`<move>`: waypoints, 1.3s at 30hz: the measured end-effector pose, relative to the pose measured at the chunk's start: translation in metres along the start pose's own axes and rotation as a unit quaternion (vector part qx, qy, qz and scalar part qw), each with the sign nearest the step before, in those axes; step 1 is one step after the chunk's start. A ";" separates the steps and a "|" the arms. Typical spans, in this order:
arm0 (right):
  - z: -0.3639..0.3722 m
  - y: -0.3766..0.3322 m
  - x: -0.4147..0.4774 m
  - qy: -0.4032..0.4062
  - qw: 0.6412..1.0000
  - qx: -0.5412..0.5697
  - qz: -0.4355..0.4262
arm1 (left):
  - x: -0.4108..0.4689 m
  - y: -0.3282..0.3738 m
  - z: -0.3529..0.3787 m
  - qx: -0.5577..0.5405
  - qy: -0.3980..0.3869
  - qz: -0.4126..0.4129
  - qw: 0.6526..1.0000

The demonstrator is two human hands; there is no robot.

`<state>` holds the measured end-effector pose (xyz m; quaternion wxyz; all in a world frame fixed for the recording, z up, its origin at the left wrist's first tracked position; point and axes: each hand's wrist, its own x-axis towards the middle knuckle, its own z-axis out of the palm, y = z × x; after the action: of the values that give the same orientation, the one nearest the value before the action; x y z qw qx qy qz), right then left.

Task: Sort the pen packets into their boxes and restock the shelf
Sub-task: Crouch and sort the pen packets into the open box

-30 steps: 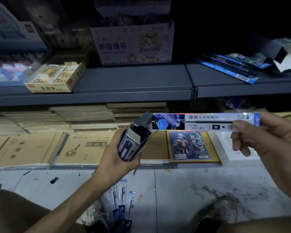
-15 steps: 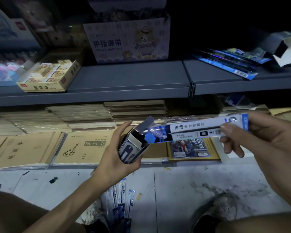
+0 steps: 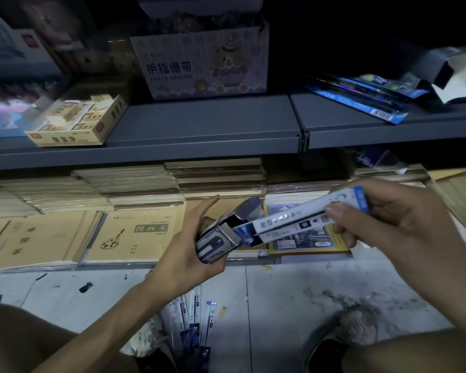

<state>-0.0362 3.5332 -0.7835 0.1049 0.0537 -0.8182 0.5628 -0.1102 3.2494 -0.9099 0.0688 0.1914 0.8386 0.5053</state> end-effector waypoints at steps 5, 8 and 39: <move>0.013 0.001 0.000 0.000 0.999 -0.046 -0.002 | 0.000 0.001 0.003 0.025 -0.029 0.013 0.999; 0.011 -0.001 0.005 0.015 0.998 -0.059 -0.007 | 0.000 0.000 0.004 -0.002 -0.020 0.004 1.000; 0.162 0.036 0.036 -0.107 0.980 -0.041 0.163 | -0.055 -0.027 -0.040 0.098 0.043 -0.039 0.993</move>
<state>-0.0969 3.3965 -0.8635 -0.0744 -0.0248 -0.8450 0.5289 -0.0794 3.1841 -0.9191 0.0333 0.1424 0.8931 0.4253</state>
